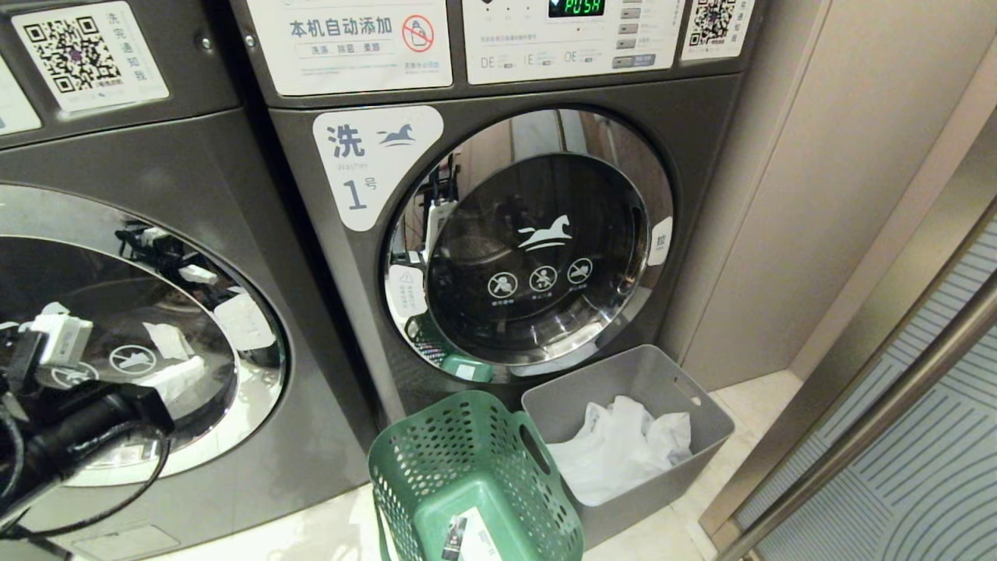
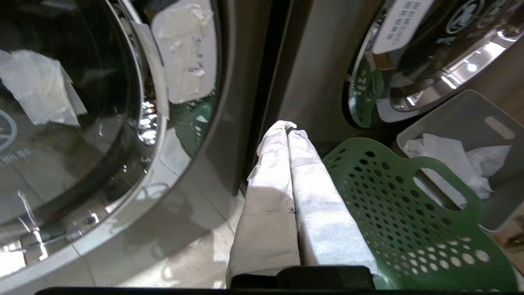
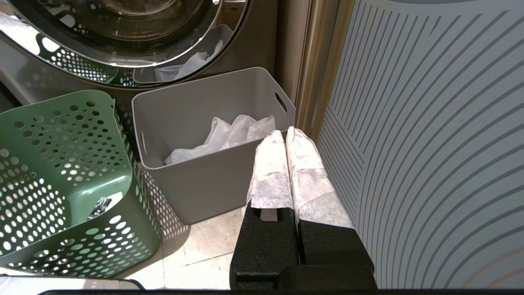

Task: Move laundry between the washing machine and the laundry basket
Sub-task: Open the lid of the washing machine

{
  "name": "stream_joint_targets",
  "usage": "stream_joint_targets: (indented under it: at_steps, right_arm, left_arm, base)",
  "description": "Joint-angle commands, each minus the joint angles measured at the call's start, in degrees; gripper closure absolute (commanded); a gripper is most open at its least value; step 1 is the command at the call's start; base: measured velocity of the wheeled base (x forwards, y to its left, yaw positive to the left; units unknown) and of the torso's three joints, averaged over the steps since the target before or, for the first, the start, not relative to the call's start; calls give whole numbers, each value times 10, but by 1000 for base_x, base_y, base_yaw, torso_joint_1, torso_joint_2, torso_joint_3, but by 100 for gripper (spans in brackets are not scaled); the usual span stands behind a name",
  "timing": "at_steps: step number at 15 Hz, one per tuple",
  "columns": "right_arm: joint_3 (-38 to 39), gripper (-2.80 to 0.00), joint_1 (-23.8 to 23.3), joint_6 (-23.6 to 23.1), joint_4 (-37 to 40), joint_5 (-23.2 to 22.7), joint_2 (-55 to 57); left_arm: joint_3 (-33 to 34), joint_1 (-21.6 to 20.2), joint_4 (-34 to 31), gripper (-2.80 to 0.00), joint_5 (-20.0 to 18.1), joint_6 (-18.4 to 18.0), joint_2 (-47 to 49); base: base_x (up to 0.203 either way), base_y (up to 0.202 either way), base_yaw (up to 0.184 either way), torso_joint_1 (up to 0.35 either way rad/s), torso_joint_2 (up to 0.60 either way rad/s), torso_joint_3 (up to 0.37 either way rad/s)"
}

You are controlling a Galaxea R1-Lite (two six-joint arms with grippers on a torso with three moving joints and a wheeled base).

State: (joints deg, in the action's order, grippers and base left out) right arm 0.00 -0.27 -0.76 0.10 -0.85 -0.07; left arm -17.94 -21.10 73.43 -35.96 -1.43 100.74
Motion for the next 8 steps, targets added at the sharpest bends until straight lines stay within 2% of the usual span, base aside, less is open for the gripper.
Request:
stream_joint_targets:
  at_steps: [1,3,8]
  right_arm:
    - [0,0,0,0,0,0,1]
    - [0,0,0,0,0,0,1]
    - [0,0,0,0,0,0,1]
  left_arm:
    - [-34,-3,11,0,-8,-1,57]
    - [-58,0,20,0,-40,-4,79]
    - [-114,7,29,0,-46,-17,143]
  base:
    - [0,0,0,0,0,0]
    - [0,0,0,0,0,0]
    - [0,0,0,0,0,0]
